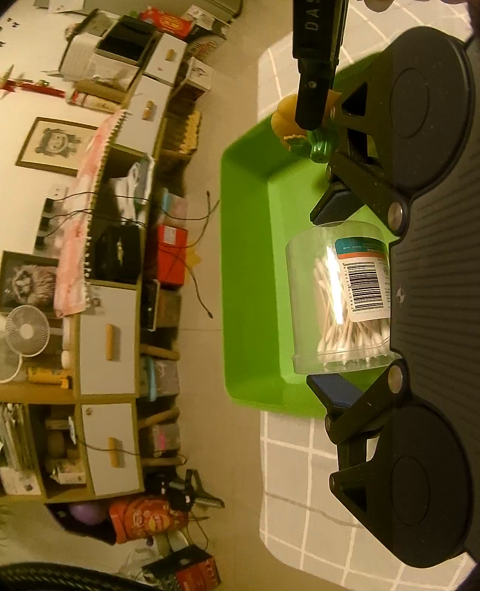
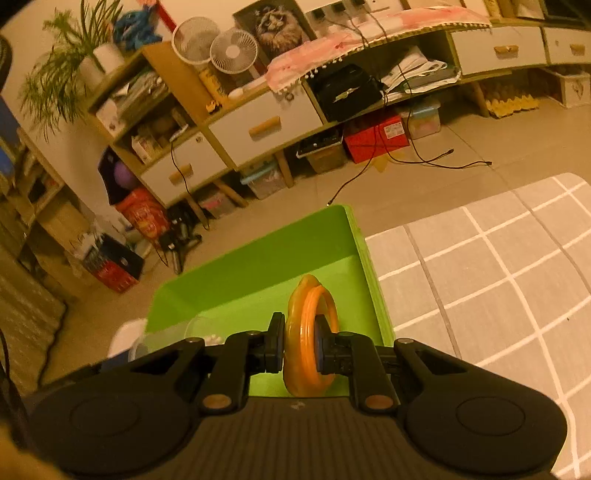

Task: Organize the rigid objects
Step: 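Carry the jar with the left tool while the right tool carries the ring over the green bin, then open the left tool to drop the jar while the right tool releases the ring into the bin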

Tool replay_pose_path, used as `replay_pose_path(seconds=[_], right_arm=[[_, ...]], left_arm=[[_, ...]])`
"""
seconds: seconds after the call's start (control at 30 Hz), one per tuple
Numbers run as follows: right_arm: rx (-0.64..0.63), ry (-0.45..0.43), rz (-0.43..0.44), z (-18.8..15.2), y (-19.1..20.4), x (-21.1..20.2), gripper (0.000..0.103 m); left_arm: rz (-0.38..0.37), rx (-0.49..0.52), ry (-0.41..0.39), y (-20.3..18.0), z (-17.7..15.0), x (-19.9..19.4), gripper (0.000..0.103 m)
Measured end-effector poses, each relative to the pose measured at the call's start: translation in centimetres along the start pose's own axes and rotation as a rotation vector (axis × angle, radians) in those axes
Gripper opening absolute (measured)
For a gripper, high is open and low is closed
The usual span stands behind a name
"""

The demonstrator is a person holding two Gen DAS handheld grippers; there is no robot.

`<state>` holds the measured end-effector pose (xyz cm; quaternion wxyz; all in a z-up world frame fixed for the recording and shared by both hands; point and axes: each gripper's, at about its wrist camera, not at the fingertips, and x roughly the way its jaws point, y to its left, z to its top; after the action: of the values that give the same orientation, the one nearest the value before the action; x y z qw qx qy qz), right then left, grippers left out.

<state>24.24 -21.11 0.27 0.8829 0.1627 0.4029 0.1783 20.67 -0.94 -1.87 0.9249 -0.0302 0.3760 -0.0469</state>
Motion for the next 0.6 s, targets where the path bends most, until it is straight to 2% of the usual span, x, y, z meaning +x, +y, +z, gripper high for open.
replay_pose_path(seconds=[0.33,0.43,0.5,0.6], right_arm=[[-0.040,0.005,-0.019,-0.5,0.4,0.7,0.003],[-0.046,-0.002,-0.015,-0.5,0.5,0.3,0.004],[-0.038,-0.006,-0.009,-0.4,0.5,-0.1,0.008],[-0.036,-0.018,-0.005,-0.3,0.6,-0.9,0.015]], left_arm=[[0.008,0.029,0.017,0.2,-0.3,0.4,0.087],[-0.031,0.021,0.019,0.2,0.2,0.4,0.089],[-0.037,0.003,0.009,0.3,0.4,0.0,0.098],[-0.040,-0.008,-0.010,0.3,0.7,-0.8,0.100]])
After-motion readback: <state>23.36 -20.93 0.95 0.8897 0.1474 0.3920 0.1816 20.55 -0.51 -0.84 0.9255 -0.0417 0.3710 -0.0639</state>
